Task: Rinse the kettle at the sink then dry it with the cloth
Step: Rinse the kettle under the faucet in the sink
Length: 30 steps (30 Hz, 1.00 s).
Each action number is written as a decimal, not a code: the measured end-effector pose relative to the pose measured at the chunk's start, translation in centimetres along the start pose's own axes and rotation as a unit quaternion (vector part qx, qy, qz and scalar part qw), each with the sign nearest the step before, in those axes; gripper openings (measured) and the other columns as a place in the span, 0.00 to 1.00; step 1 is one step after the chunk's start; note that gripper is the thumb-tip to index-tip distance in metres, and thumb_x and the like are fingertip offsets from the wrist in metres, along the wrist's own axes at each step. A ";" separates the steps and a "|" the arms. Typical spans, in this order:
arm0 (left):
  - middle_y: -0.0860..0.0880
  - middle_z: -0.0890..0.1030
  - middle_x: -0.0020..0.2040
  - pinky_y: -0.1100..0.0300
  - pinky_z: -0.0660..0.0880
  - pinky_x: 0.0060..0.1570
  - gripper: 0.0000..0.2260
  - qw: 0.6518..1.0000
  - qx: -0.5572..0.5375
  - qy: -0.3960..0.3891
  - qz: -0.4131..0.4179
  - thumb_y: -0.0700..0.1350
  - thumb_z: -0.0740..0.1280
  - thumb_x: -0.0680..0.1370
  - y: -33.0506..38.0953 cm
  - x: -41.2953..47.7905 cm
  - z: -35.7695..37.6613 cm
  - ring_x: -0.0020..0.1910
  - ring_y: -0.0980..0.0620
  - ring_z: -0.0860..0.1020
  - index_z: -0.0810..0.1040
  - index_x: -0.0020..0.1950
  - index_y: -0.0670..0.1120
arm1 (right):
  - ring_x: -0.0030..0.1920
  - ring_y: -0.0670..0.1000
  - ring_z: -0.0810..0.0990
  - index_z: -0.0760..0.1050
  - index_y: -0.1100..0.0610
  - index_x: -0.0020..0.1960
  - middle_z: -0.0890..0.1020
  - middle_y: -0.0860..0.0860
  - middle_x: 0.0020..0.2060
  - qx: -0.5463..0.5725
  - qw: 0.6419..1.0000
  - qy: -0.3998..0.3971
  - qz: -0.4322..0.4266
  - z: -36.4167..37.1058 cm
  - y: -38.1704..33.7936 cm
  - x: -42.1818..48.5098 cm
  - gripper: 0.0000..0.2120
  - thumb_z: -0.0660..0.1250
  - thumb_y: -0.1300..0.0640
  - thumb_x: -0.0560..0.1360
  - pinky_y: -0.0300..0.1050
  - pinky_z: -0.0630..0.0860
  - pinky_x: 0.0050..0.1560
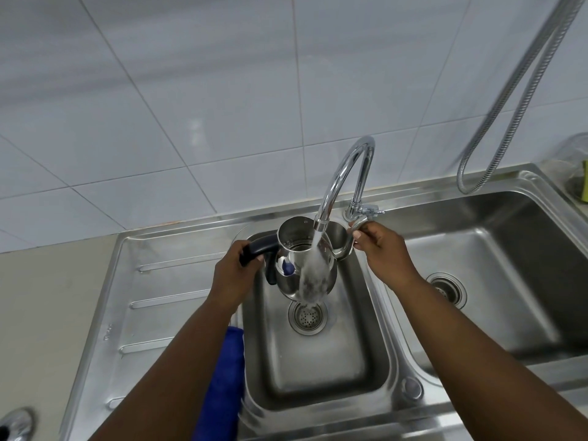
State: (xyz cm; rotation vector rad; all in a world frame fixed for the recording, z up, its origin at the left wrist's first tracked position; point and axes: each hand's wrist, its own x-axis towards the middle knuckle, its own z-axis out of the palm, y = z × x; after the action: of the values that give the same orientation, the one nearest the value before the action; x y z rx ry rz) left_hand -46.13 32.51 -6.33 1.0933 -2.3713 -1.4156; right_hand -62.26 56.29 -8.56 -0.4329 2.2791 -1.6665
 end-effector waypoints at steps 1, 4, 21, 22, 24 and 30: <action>0.51 0.80 0.46 0.59 0.72 0.44 0.09 1.000 -0.002 0.001 -0.001 0.45 0.69 0.76 0.1 0.0 0.0 0.46 0.51 0.78 0.75 0.55 0.51 | 0.52 0.53 0.86 0.81 0.41 0.51 0.87 0.49 0.47 0.000 1.000 0.001 0.000 0.0 -0.1 0.1 0.12 0.67 0.58 0.79 0.60 0.80 0.60; 0.50 0.80 0.46 0.61 0.72 0.43 0.09 1.000 -0.007 0.003 -0.001 0.45 0.69 0.75 0.4 0.0 0.2 0.44 0.52 0.77 0.76 0.55 0.51 | 0.51 0.56 0.85 0.81 0.40 0.49 0.87 0.53 0.47 -0.007 1.000 0.007 -0.001 -0.2 -0.1 0.2 0.11 0.67 0.57 0.78 0.62 0.80 0.59; 0.52 0.80 0.48 0.58 0.71 0.50 0.10 1.000 0.002 -0.023 0.011 0.45 0.69 0.76 1.7 -0.7 1.7 0.50 0.49 0.77 0.76 0.56 0.50 | 0.52 0.56 0.85 0.81 0.41 0.46 0.87 0.53 0.49 0.004 1.000 0.026 0.015 -1.9 0.6 -0.1 0.13 0.66 0.59 0.79 0.62 0.80 0.59; 0.51 0.80 0.49 0.58 0.71 0.50 0.10 1.000 0.005 -0.024 0.015 0.45 0.69 0.76 1.7 -0.7 1.8 0.50 0.50 0.77 0.76 0.56 0.49 | 0.52 0.56 0.85 0.80 0.41 0.46 0.87 0.52 0.49 0.006 0.999 0.028 0.017 -2.0 0.6 -0.1 0.13 0.66 0.59 0.79 0.62 0.80 0.60; 0.50 0.80 0.51 0.59 0.70 0.49 0.10 1.000 0.008 -0.024 0.019 0.45 0.69 0.75 1.8 -0.6 2.0 0.50 0.50 0.77 0.76 0.56 0.49 | 0.52 0.55 0.85 0.80 0.42 0.47 0.87 0.52 0.49 0.007 0.999 0.029 0.018 -2.1 0.6 0.0 0.12 0.66 0.59 0.79 0.61 0.80 0.60; 0.50 0.80 0.51 0.58 0.71 0.48 0.10 0.999 0.011 -0.025 0.015 0.46 0.70 0.75 2.0 -0.5 2.4 0.50 0.49 0.78 0.76 0.56 0.51 | 0.51 0.53 0.86 0.82 0.49 0.51 0.86 0.51 0.47 0.009 0.999 0.032 0.023 -2.5 0.7 0.2 0.09 0.65 0.60 0.80 0.59 0.80 0.61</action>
State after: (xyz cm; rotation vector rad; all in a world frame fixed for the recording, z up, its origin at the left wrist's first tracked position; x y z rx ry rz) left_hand -48.01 35.07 -5.87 1.0338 -2.4339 -1.4259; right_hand -63.48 58.57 -8.53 -0.3254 2.2990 -1.7001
